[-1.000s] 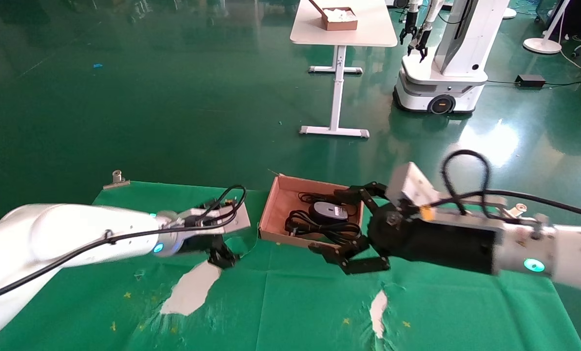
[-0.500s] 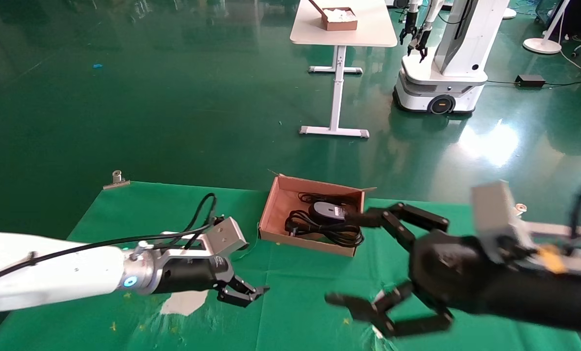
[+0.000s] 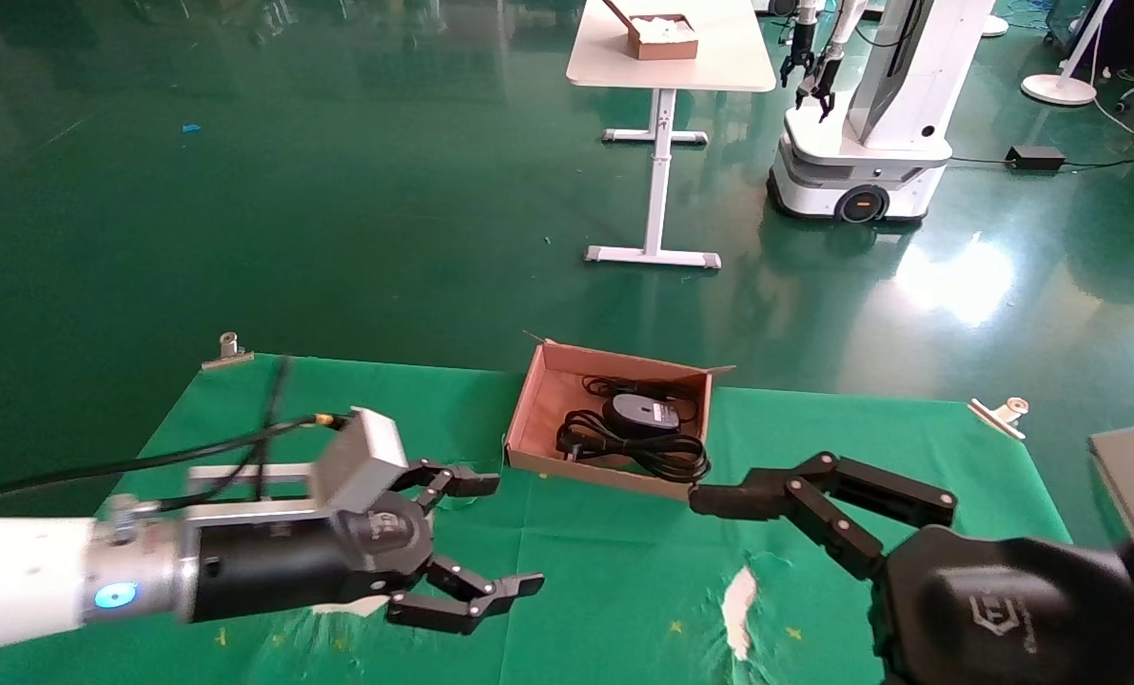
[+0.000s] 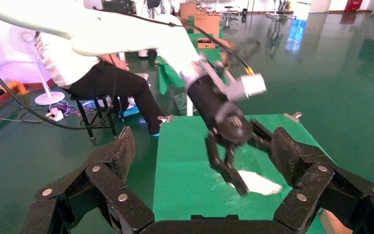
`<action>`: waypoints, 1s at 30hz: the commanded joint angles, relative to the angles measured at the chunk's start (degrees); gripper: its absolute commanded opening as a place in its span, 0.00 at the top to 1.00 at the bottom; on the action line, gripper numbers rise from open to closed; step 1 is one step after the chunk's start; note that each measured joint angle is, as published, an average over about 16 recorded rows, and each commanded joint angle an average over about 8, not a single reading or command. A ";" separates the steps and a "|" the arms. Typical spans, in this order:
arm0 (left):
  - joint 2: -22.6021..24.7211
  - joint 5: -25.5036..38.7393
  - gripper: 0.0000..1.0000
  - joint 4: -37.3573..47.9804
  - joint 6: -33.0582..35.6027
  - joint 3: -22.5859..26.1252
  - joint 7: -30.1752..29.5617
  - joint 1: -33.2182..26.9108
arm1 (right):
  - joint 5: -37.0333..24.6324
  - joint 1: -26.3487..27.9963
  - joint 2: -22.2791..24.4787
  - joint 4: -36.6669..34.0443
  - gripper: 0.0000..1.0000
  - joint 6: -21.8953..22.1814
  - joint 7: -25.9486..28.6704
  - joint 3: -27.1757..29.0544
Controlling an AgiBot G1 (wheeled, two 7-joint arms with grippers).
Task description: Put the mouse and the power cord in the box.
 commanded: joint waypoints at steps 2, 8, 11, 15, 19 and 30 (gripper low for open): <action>-1.99 -3.27 0.00 -2.19 2.83 -3.39 0.54 1.95 | 0.01 0.01 0.00 -0.01 0.00 0.00 -0.01 -0.02; -5.95 -9.79 0.00 -6.56 8.46 -10.12 1.61 5.84 | 0.03 0.02 0.01 -0.02 0.00 0.00 -0.02 -0.04; -7.94 -13.07 0.00 -8.75 11.30 -13.52 2.14 7.79 | 0.03 0.02 0.02 -0.02 0.00 0.01 -0.03 -0.06; -10.55 -17.37 0.00 -11.63 15.02 -17.97 2.85 10.35 | 0.05 0.03 0.02 -0.02 0.00 0.02 -0.04 -0.08; -12.67 -20.87 0.00 -13.99 18.04 -21.61 3.40 12.42 | 0.14 -0.02 0.08 0.04 0.00 -0.02 -0.04 -0.05; -13.56 -22.41 0.00 -14.97 19.34 -23.13 3.64 13.34 | 0.18 -0.06 0.12 0.07 0.00 -0.05 -0.05 -0.03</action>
